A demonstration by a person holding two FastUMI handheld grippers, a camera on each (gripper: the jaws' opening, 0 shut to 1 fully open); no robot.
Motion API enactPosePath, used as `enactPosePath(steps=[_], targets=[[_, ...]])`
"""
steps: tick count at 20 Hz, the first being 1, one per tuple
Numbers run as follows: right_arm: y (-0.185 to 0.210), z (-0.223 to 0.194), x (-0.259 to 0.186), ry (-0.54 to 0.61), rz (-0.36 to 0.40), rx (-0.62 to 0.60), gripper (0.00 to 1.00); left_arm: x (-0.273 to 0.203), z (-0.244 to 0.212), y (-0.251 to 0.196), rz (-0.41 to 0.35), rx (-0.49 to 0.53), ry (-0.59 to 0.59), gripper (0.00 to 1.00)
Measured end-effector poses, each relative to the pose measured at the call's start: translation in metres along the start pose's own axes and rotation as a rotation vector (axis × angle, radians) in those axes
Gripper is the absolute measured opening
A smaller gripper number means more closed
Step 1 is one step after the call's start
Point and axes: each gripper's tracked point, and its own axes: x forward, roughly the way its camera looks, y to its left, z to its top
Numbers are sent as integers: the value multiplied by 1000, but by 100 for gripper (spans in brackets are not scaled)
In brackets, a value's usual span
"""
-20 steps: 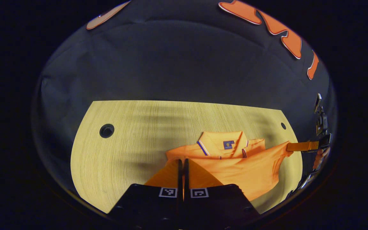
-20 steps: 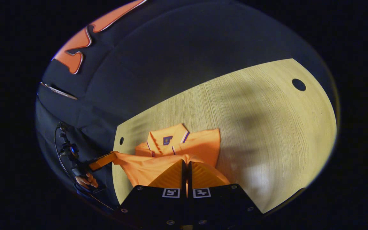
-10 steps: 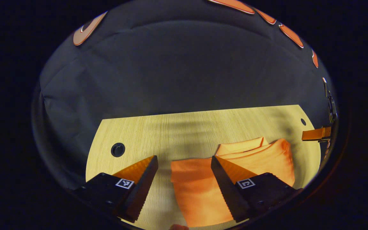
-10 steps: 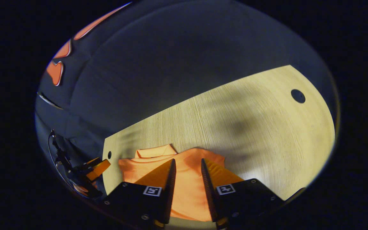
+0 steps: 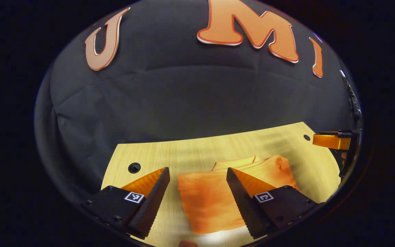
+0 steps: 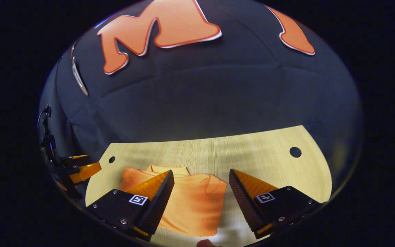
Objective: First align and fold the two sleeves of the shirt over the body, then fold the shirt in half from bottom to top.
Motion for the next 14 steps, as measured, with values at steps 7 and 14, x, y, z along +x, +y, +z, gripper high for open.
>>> enactPosePath(steps=[7, 14], targets=[[32, -11, -63, -135, -13, -65, 99, -79, 0, -8, 3, -57, -128, 100], [58, -26, -132, -244, -57, -70, 99, -163, -14, -9, 10, -97, -257, 100]])
